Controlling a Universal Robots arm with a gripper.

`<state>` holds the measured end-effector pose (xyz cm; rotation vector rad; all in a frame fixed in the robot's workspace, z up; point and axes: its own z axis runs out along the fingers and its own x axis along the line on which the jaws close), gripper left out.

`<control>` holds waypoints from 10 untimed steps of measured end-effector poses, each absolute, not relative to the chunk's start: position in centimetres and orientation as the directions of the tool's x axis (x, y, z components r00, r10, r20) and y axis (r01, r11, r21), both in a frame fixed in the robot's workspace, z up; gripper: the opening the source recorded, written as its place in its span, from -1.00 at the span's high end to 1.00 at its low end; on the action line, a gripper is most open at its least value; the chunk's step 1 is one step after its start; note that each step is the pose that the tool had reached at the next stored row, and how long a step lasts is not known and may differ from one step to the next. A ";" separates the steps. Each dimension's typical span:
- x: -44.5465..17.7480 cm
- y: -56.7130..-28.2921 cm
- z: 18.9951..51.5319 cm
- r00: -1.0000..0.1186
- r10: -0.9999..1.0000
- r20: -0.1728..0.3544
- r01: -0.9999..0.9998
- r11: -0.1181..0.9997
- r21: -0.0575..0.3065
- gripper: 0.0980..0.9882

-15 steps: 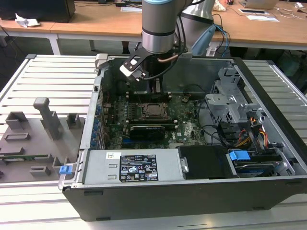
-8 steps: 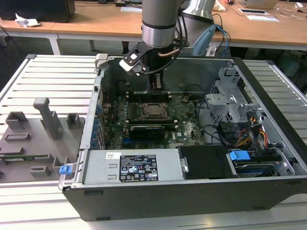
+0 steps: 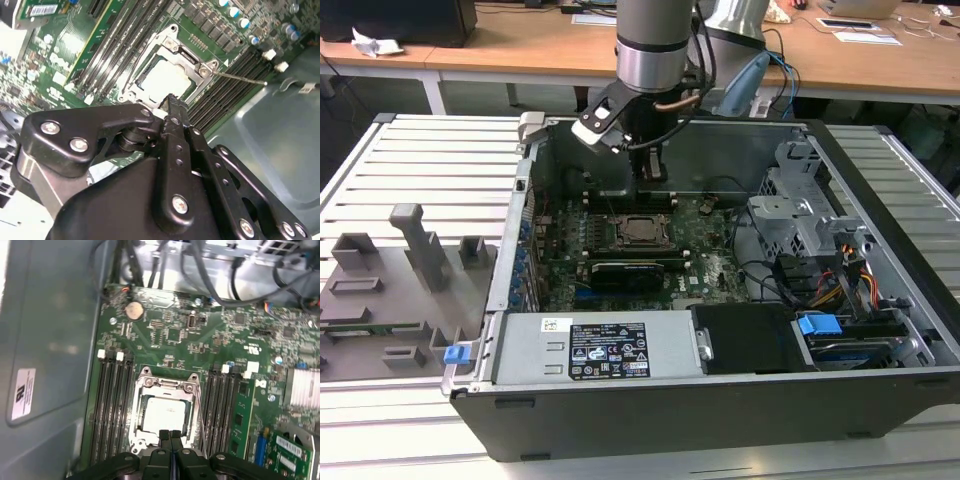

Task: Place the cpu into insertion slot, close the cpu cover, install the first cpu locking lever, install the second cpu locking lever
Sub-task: 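Install the first cpu locking lever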

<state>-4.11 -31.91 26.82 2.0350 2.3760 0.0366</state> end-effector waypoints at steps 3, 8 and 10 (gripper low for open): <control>-4.1 -31.9 26.8 -0.214 0.977 0.005 0.977 0.214 0.026 0.98; -4.1 -31.9 26.8 -0.299 0.954 0.004 0.954 0.299 0.026 0.98; -4.1 -31.9 26.8 -0.309 0.951 0.004 0.951 0.309 0.026 0.98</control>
